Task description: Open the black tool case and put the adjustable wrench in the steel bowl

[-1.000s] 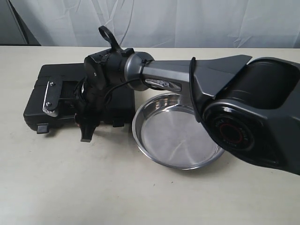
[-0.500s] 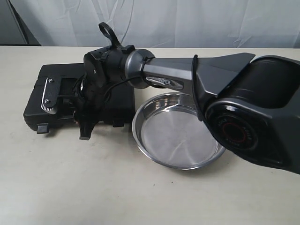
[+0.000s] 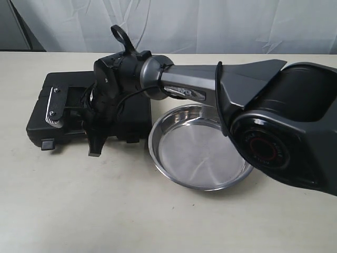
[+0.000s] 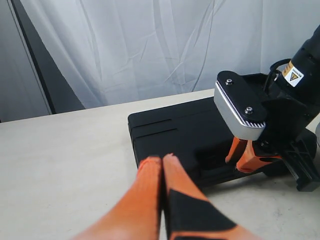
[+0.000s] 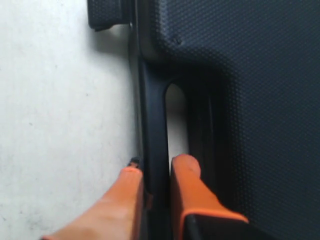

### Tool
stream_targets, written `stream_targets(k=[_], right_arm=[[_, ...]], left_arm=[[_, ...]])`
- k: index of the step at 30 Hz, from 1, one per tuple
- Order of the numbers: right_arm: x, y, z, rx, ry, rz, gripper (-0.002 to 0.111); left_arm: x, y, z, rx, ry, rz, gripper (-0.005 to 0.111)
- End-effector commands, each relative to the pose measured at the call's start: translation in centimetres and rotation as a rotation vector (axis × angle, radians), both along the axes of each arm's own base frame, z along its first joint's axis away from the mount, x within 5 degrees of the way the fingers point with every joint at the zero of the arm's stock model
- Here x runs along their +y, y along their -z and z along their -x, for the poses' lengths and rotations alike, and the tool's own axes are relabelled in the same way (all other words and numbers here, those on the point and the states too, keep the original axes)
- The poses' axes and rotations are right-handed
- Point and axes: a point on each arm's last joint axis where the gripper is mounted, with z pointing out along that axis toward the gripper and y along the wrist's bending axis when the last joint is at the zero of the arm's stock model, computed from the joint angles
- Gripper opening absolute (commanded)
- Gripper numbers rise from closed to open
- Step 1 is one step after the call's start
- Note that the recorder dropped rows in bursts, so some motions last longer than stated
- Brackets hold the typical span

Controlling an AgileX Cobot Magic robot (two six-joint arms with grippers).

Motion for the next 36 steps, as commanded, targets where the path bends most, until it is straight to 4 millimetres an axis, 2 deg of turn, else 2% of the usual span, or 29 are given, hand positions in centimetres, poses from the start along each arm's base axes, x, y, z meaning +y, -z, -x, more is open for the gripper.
stream_targets(k=[1, 4, 6, 9, 12, 15, 19, 30, 34, 36], right_arm=[[0.0, -0.5, -0.1, -0.007, 0.001, -0.008, 0.015], [0.0, -0.4, -0.1, -0.006, 0.000, -0.004, 0.038], [0.0, -0.4, -0.1, -0.006, 0.000, -0.004, 0.045], [0.0, -0.5, -0.1, -0.009, 0.001, -0.006, 0.043], [0.1, -0.6, -0.2, -0.024, 0.004, -0.021, 0.032], [0.0, -0.5, -0.2, -0.017, 0.004, -0.017, 0.033], [0.0, -0.5, -0.2, -0.015, 0.003, -0.015, 0.043], [0.1, -0.6, -0.3, -0.025, 0.007, -0.027, 0.041], [0.0, 0.8, -0.3, -0.015, -0.003, 0.012, 0.041], [0.0, 0.7, -0.3, -0.018, -0.002, 0.009, 0.041]], left_arm=[[0.0, -0.1, 0.0, -0.003, 0.001, 0.002, 0.000], [0.0, -0.1, 0.0, -0.003, 0.001, 0.002, 0.000], [0.0, -0.1, 0.0, -0.003, 0.001, 0.002, 0.000], [0.0, -0.1, 0.0, -0.003, 0.001, 0.002, 0.000], [0.0, -0.1, 0.0, -0.003, 0.001, 0.002, 0.000], [0.0, -0.1, 0.0, -0.003, 0.001, 0.002, 0.000], [0.0, -0.1, 0.0, -0.003, 0.001, 0.002, 0.000], [0.0, -0.1, 0.0, -0.003, 0.001, 0.002, 0.000], [0.0, -0.1, 0.0, -0.003, 0.001, 0.002, 0.000], [0.0, -0.1, 0.0, -0.003, 0.001, 0.002, 0.000]])
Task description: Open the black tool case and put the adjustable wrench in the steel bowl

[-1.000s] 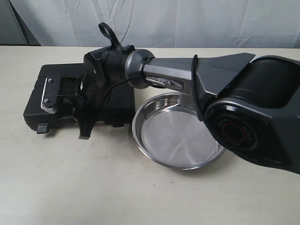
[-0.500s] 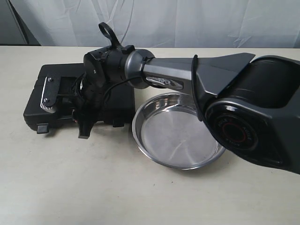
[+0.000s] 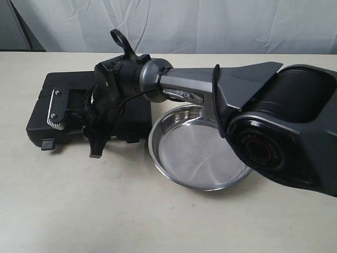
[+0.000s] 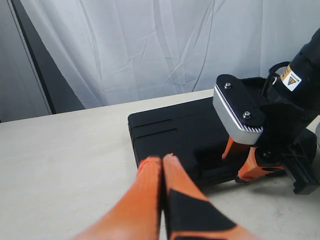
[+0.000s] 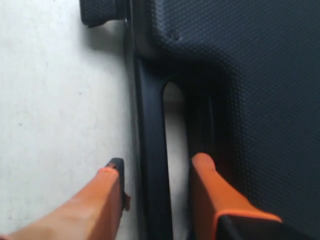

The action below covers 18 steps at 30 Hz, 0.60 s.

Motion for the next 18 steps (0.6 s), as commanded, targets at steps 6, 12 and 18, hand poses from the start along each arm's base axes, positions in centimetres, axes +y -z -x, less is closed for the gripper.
stream_targets(k=[6, 12, 18], right_arm=[[-0.02, -0.74, -0.19, -0.024, -0.003, -0.010, 0.041], [-0.02, -0.76, -0.19, -0.024, -0.003, -0.011, 0.039], [-0.02, -0.76, -0.19, -0.024, -0.003, -0.011, 0.008]], left_arm=[[-0.01, -0.09, -0.02, -0.003, 0.001, 0.002, 0.000], [-0.01, -0.09, -0.02, -0.003, 0.001, 0.002, 0.000], [-0.01, -0.11, -0.02, -0.005, 0.001, 0.003, 0.000]])
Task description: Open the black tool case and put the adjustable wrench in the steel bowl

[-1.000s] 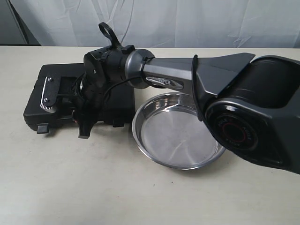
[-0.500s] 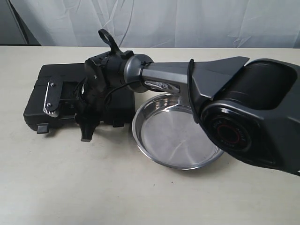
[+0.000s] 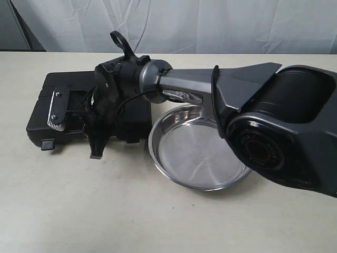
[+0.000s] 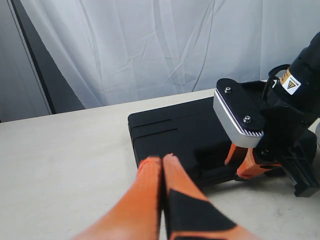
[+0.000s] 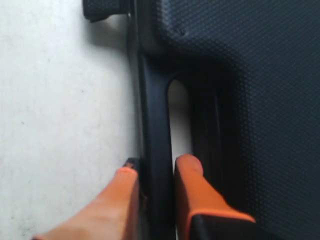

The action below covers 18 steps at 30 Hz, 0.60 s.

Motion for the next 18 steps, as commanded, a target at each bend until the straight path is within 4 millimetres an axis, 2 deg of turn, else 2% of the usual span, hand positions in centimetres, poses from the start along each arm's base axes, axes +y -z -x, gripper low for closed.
stream_targets(k=[1, 2, 18], right_arm=[[0.0, -1.1, -0.2, -0.024, 0.000, -0.021, 0.002], [0.0, -1.1, -0.2, -0.024, 0.000, -0.021, -0.001], [0.2, -2.3, 0.8, 0.007, -0.013, -0.020, -0.001]], left_arm=[[0.0, -0.1, 0.0, -0.005, 0.001, 0.003, 0.000], [0.0, -0.1, 0.0, -0.005, 0.001, 0.003, 0.000], [0.0, -0.1, 0.0, -0.005, 0.001, 0.003, 0.000]])
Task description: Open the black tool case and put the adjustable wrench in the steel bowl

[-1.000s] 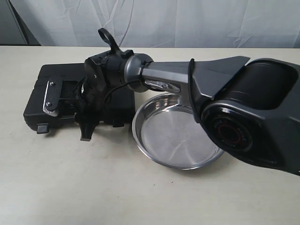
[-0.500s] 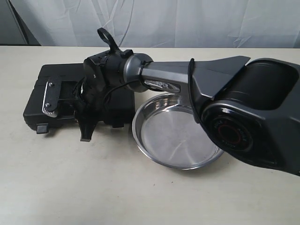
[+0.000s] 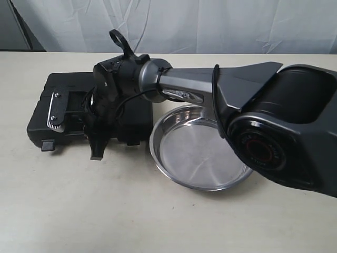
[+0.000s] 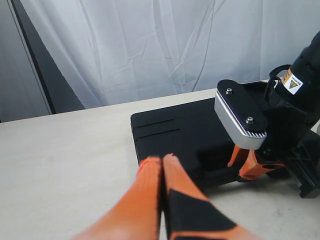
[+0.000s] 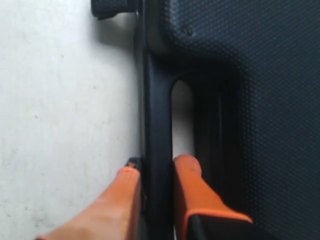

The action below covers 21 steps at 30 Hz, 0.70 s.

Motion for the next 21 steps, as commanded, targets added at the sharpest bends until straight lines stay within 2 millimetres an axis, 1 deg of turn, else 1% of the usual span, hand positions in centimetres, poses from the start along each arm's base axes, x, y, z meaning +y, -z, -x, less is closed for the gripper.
stream_targets(k=[1, 6, 13, 21], right_arm=[[0.2, -1.9, 0.4, -0.003, 0.001, -0.028, -0.001], [0.1, -2.1, 0.5, 0.004, -0.001, -0.023, -0.001], [0.3, -3.6, 0.8, 0.023, 0.017, -0.079, -0.001], [0.3, -4.7, 0.9, 0.014, 0.018, -0.104, -0.001]], left_arm=[[0.0, -0.1, 0.0, -0.005, 0.001, 0.003, 0.000], [0.0, -0.1, 0.0, -0.005, 0.001, 0.003, 0.000], [0.0, -0.1, 0.0, -0.005, 0.001, 0.003, 0.000], [0.0, -0.1, 0.0, -0.003, 0.001, 0.002, 0.000]])
